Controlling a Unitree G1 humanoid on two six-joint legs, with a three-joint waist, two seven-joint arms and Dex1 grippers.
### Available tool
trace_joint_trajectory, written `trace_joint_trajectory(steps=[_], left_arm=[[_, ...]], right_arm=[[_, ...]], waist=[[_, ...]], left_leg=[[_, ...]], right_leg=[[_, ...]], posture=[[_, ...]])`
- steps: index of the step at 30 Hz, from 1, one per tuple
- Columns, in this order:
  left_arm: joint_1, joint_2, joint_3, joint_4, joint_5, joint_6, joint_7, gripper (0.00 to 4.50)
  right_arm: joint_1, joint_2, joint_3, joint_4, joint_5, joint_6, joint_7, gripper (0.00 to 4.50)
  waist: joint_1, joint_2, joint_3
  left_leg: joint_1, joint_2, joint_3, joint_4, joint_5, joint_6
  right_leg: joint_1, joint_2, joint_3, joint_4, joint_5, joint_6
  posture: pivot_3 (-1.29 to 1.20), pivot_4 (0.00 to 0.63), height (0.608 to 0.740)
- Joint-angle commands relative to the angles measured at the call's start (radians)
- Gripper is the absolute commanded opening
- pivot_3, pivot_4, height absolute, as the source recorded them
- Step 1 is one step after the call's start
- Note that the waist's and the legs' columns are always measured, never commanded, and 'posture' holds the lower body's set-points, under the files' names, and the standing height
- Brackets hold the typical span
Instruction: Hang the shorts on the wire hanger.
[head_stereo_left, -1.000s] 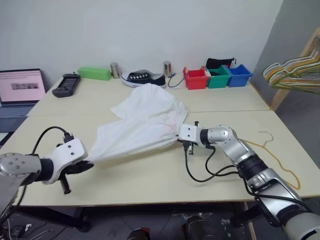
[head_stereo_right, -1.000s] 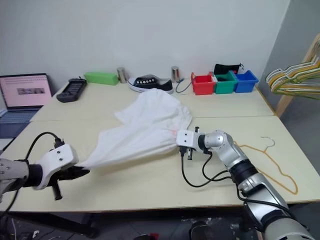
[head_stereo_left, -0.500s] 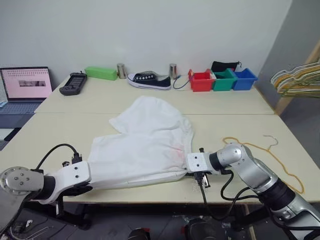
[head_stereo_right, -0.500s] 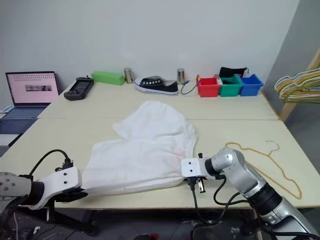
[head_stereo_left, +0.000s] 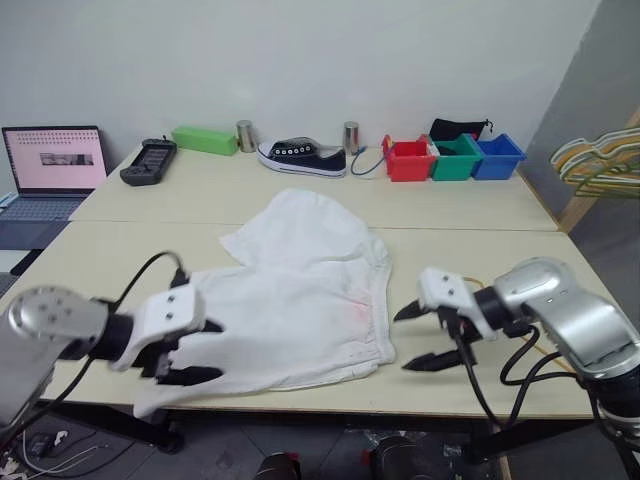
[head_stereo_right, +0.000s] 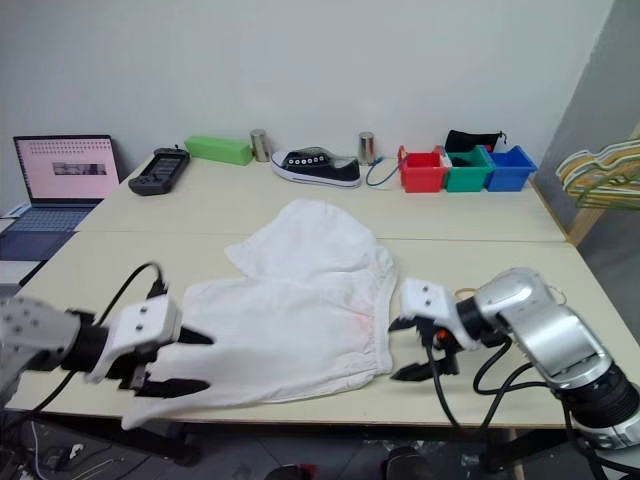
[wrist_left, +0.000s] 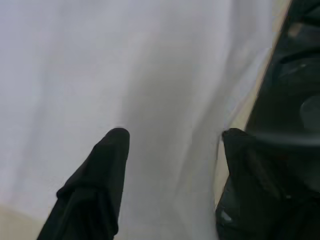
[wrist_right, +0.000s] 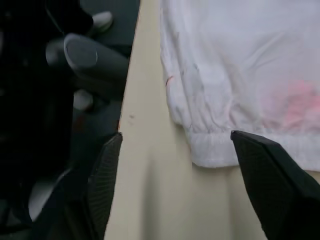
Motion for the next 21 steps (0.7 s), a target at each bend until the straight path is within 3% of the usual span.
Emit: trace_joint_trajectory(steps=[1,2,4,6,8,14,21], left_arm=[[-0.204,-0.071,-0.067,-0.083,-0.174,0.108,0.005,4.18],[-0.286,-0.134,-0.112,-0.08,-0.189,0.138,0.048,4.42],[-0.403,-0.242,-0.183,-0.065,-0.195,0.177,0.116,4.49],[-0.522,-0.418,-0.304,0.008,-0.093,0.142,0.232,4.49],[-0.586,-0.535,-0.395,0.083,-0.011,0.103,0.284,4.49],[-0.636,-0.666,-0.538,0.244,0.118,-0.035,0.27,4.49],[-0.631,-0.713,-0.578,0.275,0.151,-0.07,0.229,4.49]], right_arm=[[-0.003,-0.025,-0.116,0.073,-0.027,0.077,-0.154,4.5],[0.005,-0.027,-0.139,0.123,-0.055,0.077,-0.212,4.5],[0.015,-0.034,-0.172,0.21,-0.093,0.063,-0.302,4.5],[0.044,-0.062,-0.208,0.344,-0.147,-0.028,-0.391,4.5],[0.061,-0.087,-0.224,0.462,-0.178,-0.091,-0.442,4.5],[0.126,-0.16,-0.194,0.667,-0.186,-0.222,-0.384,4.5],[0.06,-0.143,-0.143,0.867,-0.191,-0.296,-0.306,4.5]], waist=[[-0.003,0.0,0.0],[-0.008,0.001,-0.001],[-0.013,0.001,-0.001],[-0.02,0.001,-0.001],[-0.03,0.001,-0.001],[-0.112,0.003,-0.002],[-0.174,0.003,-0.002]], left_leg=[[0.0,0.0,0.0,0.0,0.0,0.0],[0.002,0.0,0.001,0.0,0.0,0.0],[0.003,-0.002,0.001,0.001,0.0,0.0],[0.001,-0.002,0.002,0.004,0.001,0.001],[0.0,-0.003,0.001,0.01,0.001,0.002],[-0.003,-0.003,0.006,0.011,-0.002,0.006],[0.002,-0.003,0.006,0.012,-0.002,0.006]], right_leg=[[0.0,0.0,0.0,0.0,0.0,0.0],[0.002,0.0,0.001,-0.002,0.0,0.0],[0.004,0.0,0.002,-0.002,0.0,0.001],[0.004,0.0,0.004,-0.001,0.002,0.003],[0.009,0.002,0.007,0.0,0.003,0.006],[0.008,0.004,0.015,-0.001,0.005,0.014],[0.014,0.005,0.016,-0.001,0.005,0.015]], posture=[[-0.22,0.049,0.74],[-0.23,0.047,0.74],[-0.25,0.049,0.74],[-0.27,0.048,0.74],[-0.27,0.046,0.74],[-0.29,0.046,0.74],[-0.31,0.041,0.74]])
